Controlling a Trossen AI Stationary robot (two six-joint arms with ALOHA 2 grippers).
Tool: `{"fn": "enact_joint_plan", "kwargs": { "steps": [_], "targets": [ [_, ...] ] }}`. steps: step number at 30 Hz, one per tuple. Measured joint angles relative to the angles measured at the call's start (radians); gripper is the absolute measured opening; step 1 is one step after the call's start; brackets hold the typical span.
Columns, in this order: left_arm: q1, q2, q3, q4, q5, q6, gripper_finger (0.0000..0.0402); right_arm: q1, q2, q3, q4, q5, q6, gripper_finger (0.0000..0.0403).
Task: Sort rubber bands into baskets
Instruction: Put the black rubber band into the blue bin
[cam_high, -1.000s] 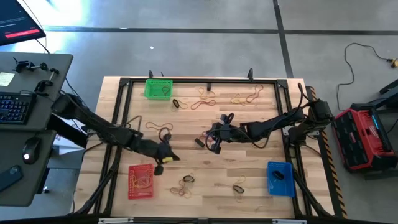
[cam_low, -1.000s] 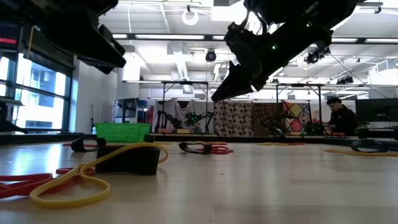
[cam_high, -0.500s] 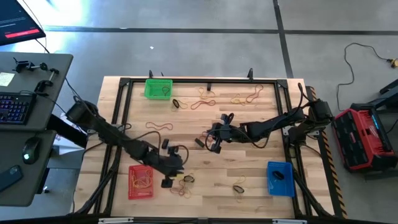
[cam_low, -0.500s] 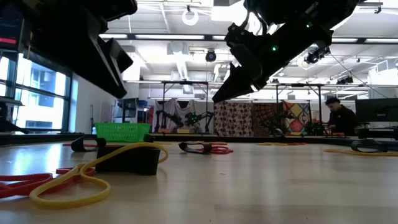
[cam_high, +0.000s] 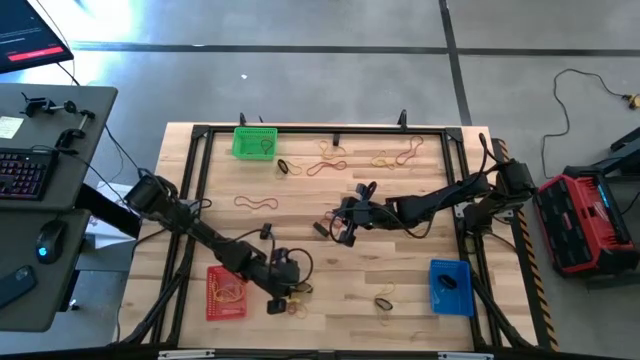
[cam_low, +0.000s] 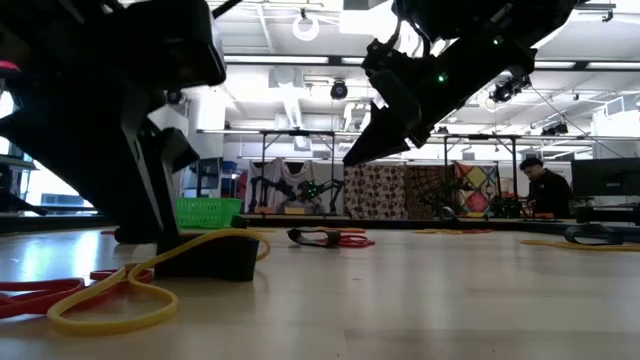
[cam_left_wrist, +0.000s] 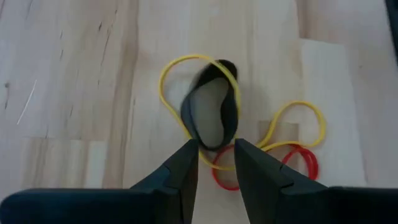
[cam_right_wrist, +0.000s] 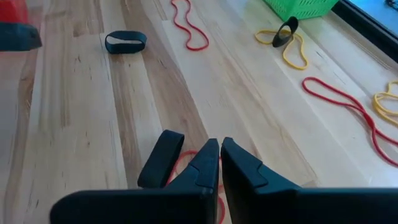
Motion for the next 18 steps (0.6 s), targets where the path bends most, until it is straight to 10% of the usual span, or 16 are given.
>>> {"fn": "enact_joint_plan", "kwargs": {
  "steps": [18],
  "targets": [
    [0.008, 0.007, 0.000, 0.021, -0.041, 0.105, 0.0065, 0.000, 0.000, 0.000, -0.010, -0.012, -0.004, 0.0008]
  ]
}}
